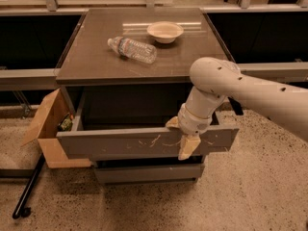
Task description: Open top drawer
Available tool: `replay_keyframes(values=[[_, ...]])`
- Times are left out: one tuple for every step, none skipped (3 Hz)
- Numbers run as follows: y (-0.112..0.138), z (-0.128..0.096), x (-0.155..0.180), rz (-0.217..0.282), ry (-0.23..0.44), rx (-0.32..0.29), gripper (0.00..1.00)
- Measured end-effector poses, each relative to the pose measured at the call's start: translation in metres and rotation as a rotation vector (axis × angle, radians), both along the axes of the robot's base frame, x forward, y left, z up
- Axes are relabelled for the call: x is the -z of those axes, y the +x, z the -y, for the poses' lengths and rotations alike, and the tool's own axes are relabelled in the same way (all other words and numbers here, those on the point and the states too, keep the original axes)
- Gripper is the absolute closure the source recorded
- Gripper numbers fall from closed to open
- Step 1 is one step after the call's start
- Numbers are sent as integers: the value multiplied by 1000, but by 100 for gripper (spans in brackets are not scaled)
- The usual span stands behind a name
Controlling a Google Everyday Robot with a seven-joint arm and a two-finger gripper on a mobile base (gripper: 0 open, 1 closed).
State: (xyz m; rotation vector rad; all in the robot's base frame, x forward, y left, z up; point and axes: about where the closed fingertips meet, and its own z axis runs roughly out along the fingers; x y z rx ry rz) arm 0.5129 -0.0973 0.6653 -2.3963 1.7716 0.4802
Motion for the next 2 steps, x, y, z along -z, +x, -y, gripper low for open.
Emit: replay_keyframes(values=[[-2,1,-6,-2,1,-1,72],[-1,1,-13,-2,1,-1,95]])
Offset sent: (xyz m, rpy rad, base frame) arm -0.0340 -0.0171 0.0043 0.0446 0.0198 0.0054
